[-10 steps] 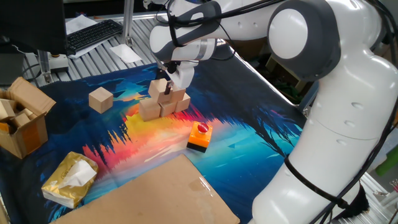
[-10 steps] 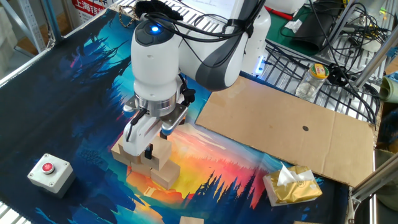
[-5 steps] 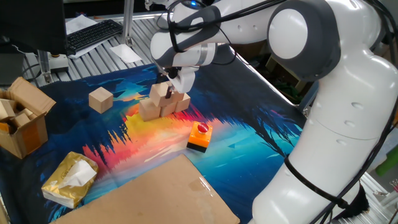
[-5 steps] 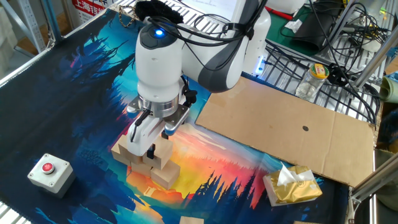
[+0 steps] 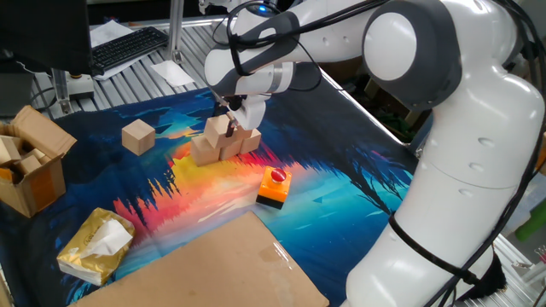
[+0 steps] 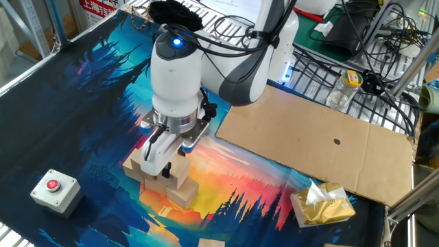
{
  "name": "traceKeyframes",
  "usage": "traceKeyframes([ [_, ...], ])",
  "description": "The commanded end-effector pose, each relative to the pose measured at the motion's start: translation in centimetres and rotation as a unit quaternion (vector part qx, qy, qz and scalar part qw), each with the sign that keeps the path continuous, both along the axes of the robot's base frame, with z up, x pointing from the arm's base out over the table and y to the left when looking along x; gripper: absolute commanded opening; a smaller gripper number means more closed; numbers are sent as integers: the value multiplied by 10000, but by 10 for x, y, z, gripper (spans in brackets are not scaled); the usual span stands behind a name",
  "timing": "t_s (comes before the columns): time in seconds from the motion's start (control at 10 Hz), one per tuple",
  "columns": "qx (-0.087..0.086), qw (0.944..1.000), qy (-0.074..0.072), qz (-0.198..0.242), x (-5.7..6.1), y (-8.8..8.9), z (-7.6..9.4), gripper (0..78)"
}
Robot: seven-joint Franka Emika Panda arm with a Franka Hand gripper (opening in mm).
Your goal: Stack the blocks into a pyramid shape
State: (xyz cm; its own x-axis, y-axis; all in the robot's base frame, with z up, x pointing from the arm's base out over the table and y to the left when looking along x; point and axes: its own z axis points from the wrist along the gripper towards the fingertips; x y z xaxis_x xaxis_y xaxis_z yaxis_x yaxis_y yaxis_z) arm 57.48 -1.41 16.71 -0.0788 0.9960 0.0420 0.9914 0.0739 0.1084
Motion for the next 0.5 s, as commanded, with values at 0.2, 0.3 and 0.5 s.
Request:
traceKeyframes([
  [0.2, -27, 10000, -21, 79, 2, -2, 0, 13],
  [0.3, -30, 9999, -23, 95, 2, -2, -1, 13],
  [0.5, -51, 9999, -51, 146, 2, -2, -1, 13],
])
